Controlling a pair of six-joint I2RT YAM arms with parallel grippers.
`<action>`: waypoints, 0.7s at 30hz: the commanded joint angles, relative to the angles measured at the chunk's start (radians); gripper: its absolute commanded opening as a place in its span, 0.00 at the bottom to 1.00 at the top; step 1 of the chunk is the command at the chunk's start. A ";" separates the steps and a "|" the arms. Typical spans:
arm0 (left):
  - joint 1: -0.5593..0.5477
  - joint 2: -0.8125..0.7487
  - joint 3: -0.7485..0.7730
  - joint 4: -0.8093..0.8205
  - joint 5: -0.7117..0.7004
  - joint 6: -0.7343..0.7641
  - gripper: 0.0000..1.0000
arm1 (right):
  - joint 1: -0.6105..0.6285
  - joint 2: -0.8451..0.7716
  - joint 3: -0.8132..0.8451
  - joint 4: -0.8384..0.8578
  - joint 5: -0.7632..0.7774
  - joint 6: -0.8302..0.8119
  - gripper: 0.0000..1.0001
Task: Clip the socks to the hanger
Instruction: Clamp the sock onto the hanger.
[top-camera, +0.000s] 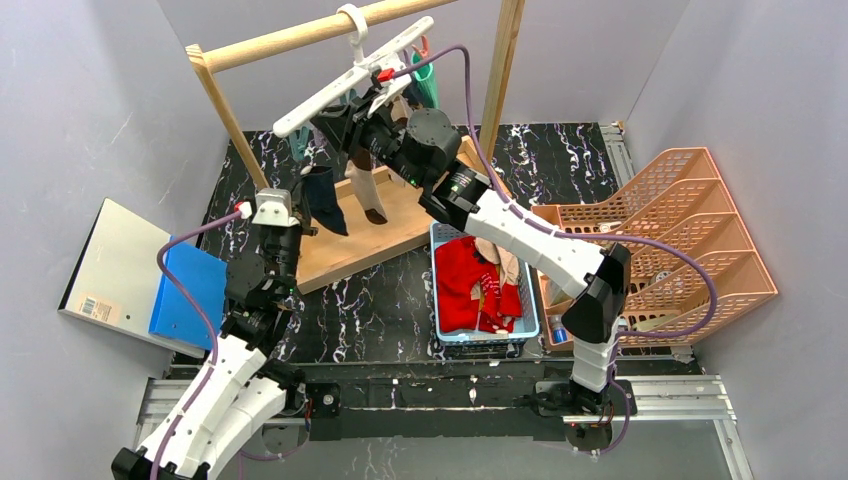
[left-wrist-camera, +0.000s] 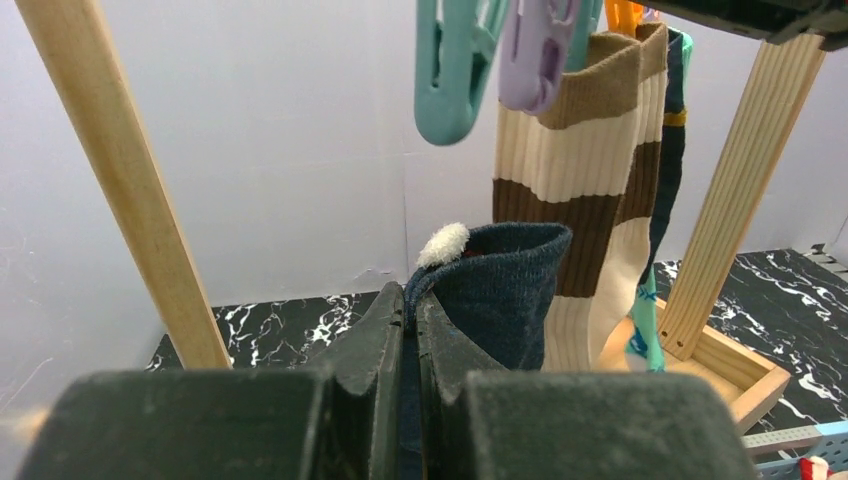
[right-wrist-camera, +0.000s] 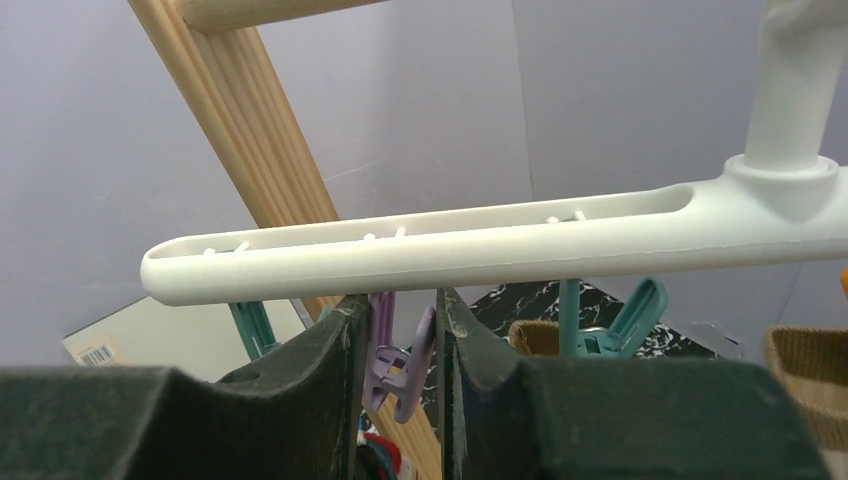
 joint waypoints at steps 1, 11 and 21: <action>0.033 -0.004 -0.006 0.079 0.035 -0.037 0.00 | -0.011 -0.076 -0.032 0.022 0.000 -0.037 0.01; 0.039 0.005 0.024 0.095 0.074 -0.050 0.00 | -0.024 -0.079 -0.058 0.019 -0.016 -0.044 0.01; 0.039 0.019 0.055 0.105 0.057 -0.036 0.00 | -0.023 -0.076 -0.068 0.019 -0.046 -0.035 0.01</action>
